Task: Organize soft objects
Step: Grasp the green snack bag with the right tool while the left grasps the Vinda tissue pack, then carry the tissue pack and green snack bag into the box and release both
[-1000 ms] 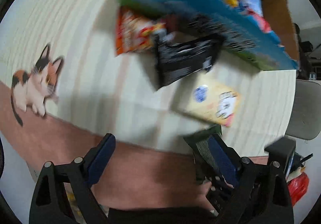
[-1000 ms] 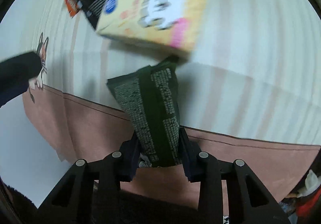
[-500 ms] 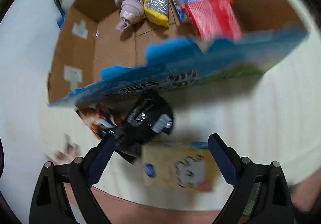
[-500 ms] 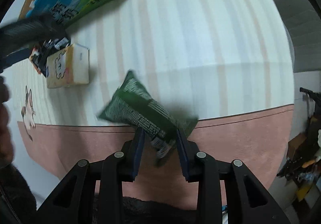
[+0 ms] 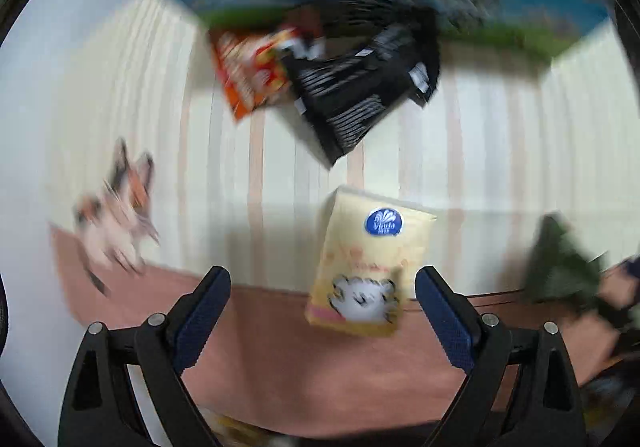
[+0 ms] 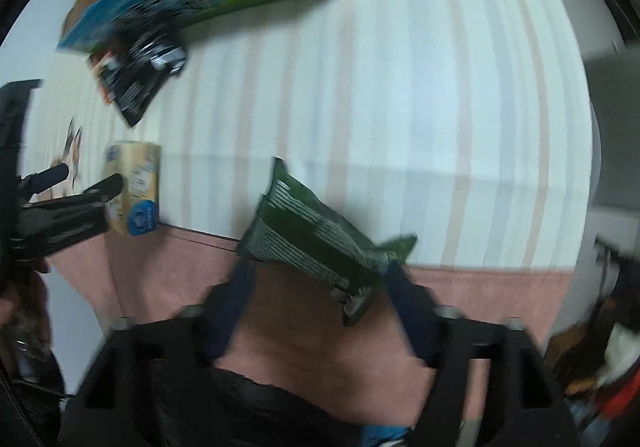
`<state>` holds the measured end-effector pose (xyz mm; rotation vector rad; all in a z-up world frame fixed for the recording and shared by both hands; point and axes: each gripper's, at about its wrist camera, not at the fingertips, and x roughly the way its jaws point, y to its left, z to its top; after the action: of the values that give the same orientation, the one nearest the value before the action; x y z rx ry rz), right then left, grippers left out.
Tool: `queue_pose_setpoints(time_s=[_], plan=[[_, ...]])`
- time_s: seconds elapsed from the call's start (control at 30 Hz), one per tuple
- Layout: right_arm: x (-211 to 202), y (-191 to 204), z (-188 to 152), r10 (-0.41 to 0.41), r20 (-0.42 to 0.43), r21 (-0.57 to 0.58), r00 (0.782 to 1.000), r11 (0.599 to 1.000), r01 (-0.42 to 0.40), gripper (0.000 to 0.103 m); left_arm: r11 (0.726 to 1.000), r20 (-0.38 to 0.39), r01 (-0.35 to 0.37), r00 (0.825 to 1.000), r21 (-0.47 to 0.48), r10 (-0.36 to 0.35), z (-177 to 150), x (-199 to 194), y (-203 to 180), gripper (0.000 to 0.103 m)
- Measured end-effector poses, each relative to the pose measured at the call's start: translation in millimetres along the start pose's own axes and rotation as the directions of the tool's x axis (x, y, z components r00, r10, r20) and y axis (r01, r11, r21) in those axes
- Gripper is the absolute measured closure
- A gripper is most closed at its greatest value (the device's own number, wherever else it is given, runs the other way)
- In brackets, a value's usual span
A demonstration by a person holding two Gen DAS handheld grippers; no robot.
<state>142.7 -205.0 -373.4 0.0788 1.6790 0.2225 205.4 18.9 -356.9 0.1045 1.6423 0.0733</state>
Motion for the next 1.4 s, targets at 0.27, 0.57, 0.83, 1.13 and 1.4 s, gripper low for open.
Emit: queue_pose_setpoints(time_s=[0.27, 0.57, 0.83, 1.13, 1.4], plan=[[52, 45, 22, -0.192, -0.122, -0.357, 0.974, 0.924, 0.137, 0.024, 0.994, -0.118, 0.058, 0.992, 0.089, -0.047, 14, 45, -30, 0.008], [87, 29, 31, -0.163, -0.225, -0.089, 0.961, 0.985, 0.146, 0.056, 0.991, -0.206, 0.084, 0.977, 0.099, -0.062, -1, 78, -45, 0.008], [67, -8, 26, 0.168, -0.125, 0.281, 0.978, 0.951, -0.128, 0.025, 0.992, -0.217, 0.126, 0.968, -0.007, -0.124, -2, 103, -18, 0.008], [76, 19, 20, 0.052, -0.131, 0.260, 0.990, 0.965, -0.016, 0.061, 0.996, -0.131, 0.069, 0.988, -0.056, -0.076, -25, 112, 29, 0.039], [6, 66, 29, 0.111, -0.009, 0.167, 0.994, 0.980, -0.108, 0.069, 0.969, -0.023, 0.247, 0.969, -0.021, -0.248, -41, 32, 37, 0.042]])
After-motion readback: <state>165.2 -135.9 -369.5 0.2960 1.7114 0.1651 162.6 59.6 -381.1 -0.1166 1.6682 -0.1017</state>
